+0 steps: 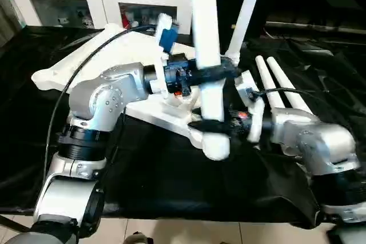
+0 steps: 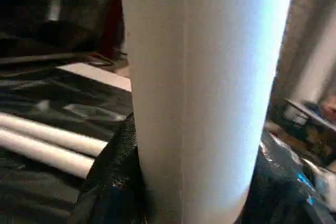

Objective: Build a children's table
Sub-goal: Pick table leg

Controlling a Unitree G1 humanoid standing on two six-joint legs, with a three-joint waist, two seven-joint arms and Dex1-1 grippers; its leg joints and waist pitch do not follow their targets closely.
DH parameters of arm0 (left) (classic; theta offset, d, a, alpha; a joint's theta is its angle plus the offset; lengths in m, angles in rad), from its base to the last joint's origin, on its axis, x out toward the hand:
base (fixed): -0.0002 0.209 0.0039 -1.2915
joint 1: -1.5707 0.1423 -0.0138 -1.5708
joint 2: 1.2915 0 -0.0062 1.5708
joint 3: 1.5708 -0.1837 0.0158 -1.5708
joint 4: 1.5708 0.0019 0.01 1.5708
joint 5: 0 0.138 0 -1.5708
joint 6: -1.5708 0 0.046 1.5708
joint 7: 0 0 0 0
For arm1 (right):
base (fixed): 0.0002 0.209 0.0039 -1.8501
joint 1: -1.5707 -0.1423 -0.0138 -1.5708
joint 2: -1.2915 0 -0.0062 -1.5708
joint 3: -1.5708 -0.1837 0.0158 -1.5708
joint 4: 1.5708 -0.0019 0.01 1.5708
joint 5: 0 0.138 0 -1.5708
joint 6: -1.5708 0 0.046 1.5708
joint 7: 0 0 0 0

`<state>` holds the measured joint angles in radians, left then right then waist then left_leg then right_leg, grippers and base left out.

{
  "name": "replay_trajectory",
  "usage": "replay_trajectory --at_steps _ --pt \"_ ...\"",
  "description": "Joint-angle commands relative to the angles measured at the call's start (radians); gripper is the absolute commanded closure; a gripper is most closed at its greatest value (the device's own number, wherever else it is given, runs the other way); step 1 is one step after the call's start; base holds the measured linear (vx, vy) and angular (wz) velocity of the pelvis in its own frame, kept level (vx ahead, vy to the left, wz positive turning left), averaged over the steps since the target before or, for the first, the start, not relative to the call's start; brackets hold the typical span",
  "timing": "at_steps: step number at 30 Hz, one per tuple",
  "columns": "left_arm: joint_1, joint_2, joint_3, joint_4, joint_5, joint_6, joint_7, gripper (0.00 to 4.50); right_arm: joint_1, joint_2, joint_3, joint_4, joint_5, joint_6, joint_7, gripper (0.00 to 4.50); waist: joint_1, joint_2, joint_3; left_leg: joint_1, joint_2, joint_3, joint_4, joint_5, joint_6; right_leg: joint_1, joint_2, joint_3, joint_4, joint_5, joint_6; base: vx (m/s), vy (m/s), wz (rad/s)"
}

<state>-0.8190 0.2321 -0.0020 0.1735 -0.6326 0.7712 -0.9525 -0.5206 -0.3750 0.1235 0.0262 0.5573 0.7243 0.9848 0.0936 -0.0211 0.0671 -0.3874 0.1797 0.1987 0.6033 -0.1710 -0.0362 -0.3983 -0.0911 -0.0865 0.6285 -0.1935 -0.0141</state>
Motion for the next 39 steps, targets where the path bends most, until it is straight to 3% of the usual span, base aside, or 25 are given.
replay_trajectory --at_steps 1,5,8,12,19,25,28,33,39 --pt "-0.035 -0.022 -0.001 0.028 0.05 -0.02 0.095 1.96 -0.017 0.011 -0.022 0.016 -0.019 -0.017 -0.055 2.51 0.005 -0.004 -0.082 0.02 0.05 -0.025 -0.061 -0.12 -0.001 0.056 -0.067 0.056 -0.072 -0.135 -0.208 0.0 0.0 0.0" --pt "-0.038 -0.103 0.059 0.109 0.148 -0.052 0.425 1.61 -0.023 0.095 -0.043 0.06 -0.081 -0.087 -0.213 2.58 0.008 -0.004 -0.083 0.022 0.052 -0.026 -0.061 -0.127 -0.013 0.054 -0.067 0.056 -0.073 -0.131 -0.204 0.0 0.0 0.0" --pt "-0.003 -0.151 0.078 0.068 0.149 -0.046 0.495 1.48 -0.022 0.118 -0.04 0.075 -0.096 -0.104 -0.238 2.59 0.011 -0.008 -0.085 0.018 0.05 -0.027 -0.06 -0.111 0.0 0.059 -0.068 0.054 -0.071 -0.108 -0.201 0.0 0.0 0.0" --pt "0.008 -0.186 0.102 0.047 0.139 -0.031 0.548 1.81 -0.026 0.13 -0.039 0.09 -0.108 -0.114 -0.256 2.59 0.012 -0.015 -0.084 0.015 0.05 -0.026 -0.059 -0.093 0.021 0.059 -0.067 0.054 -0.069 -0.083 -0.205 0.0 0.0 0.0" --pt "0.006 -0.202 0.114 0.031 0.119 -0.024 0.579 2.36 -0.042 0.146 -0.043 0.118 -0.134 -0.141 -0.276 2.6 0.012 -0.011 -0.08 0.018 0.05 -0.026 -0.062 -0.131 0.01 0.054 -0.067 0.054 -0.081 -0.172 -0.177 0.0 0.0 0.0" --pt "0.009 -0.2 0.116 0.003 0.101 -0.017 0.557 2.61 -0.046 0.141 -0.034 0.123 -0.155 -0.159 -0.277 2.6 0.014 -0.012 -0.082 0.018 0.05 -0.026 -0.061 -0.107 0.018 0.054 -0.066 0.055 -0.074 -0.119 -0.183 0.0 0.0 0.0" --pt "0.005 -0.176 0.074 -0.014 0.13 -0.022 0.542 2.65 -0.048 0.127 -0.043 0.118 -0.125 -0.127 -0.236 1.9 0.016 -0.012 -0.081 0.018 0.05 -0.025 -0.061 -0.113 0.02 0.055 -0.067 0.055 -0.075 -0.13 -0.183 0.0 0.0 0.0" --pt "0.004 -0.149 0.029 -0.027 0.159 -0.042 0.515 2.66 -0.048 0.082 -0.02 0.107 -0.137 -0.108 -0.191 1.53 0.017 -0.015 -0.08 0.019 0.051 -0.026 -0.063 -0.123 0.013 0.055 -0.065 0.055 -0.078 -0.159 -0.162 0.0 0.0 0.0" --pt "0.006 -0.128 -0.013 -0.067 0.16 -0.044 0.466 2.66 -0.046 0.007 0.008 0.092 -0.12 -0.053 -0.095 1.52 0.021 -0.019 -0.081 0.017 0.051 -0.025 -0.06 -0.103 0.021 0.056 -0.067 0.056 -0.073 -0.13 -0.172 0.0 0.0 0.0"
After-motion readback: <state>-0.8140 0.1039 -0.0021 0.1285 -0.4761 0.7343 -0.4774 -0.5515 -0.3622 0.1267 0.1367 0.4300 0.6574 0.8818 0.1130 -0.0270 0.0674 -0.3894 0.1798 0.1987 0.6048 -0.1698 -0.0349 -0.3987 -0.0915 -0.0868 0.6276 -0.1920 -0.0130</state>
